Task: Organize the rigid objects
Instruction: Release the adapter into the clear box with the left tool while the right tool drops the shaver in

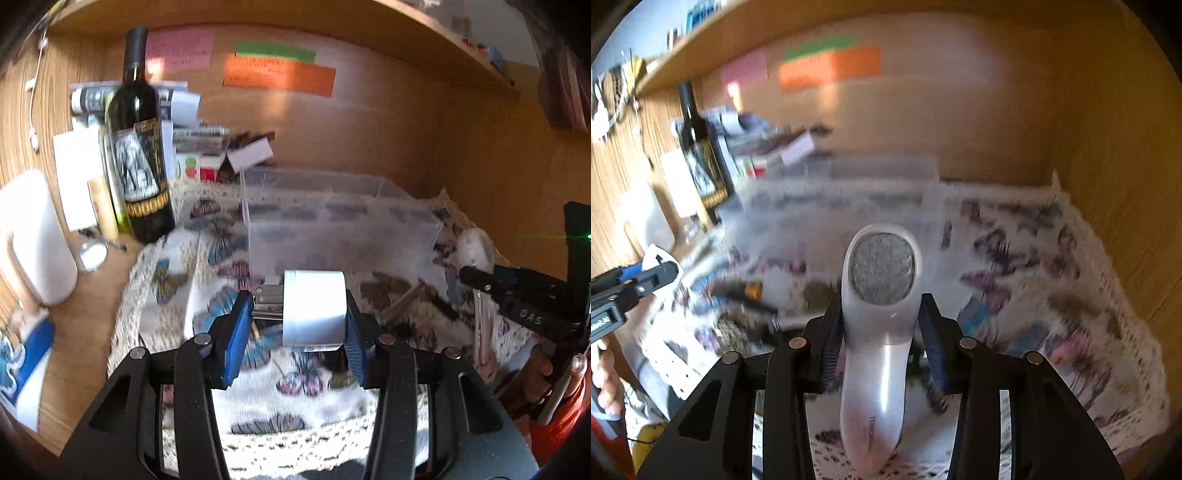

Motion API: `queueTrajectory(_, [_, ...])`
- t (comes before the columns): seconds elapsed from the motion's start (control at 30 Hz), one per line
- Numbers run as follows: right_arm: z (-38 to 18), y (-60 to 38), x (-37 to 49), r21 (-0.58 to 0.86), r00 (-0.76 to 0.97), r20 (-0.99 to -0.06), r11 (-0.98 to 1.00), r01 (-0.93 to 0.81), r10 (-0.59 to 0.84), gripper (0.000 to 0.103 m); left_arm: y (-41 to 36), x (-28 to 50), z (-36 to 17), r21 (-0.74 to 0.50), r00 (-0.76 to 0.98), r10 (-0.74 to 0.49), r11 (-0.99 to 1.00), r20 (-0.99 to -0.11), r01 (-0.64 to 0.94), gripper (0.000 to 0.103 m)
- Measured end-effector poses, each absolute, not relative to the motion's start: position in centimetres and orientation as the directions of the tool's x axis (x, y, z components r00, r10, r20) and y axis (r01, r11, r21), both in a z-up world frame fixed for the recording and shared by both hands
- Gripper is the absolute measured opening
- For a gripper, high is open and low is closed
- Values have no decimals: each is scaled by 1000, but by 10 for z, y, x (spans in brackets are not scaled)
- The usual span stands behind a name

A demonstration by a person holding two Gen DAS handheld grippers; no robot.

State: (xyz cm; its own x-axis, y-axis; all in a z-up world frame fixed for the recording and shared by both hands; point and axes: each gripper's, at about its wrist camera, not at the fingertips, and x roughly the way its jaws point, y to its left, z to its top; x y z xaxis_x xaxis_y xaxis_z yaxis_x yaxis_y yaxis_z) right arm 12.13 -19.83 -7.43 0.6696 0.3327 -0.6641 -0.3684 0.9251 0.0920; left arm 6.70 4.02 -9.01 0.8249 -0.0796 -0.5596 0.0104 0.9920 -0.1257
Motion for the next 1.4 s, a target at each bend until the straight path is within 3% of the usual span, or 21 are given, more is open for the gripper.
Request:
queueTrajectory(0.3, [-18, -198, 141, 77, 773, -523, 924, -376, 358, 36, 44, 100, -59, -106, 849, -54, 994, -526, -3, 46])
queueTrajectory(0.57, [11, -184, 176, 48, 806, -470, 922, -384, 360, 36, 53, 145, -46, -123, 837, -59, 992, -543, -10, 46])
queueTrajectory(1.0, [-45, -147, 233, 31, 676, -645, 896, -443, 357, 36, 40, 222, -75, -48, 762, -30, 999, -647, -2, 46])
queueTrajectory(1.4, [-58, -106, 259, -76, 650, -689, 860, -504, 320, 36, 37, 248, -96, -35, 711, -27, 999, -702, 4, 46])
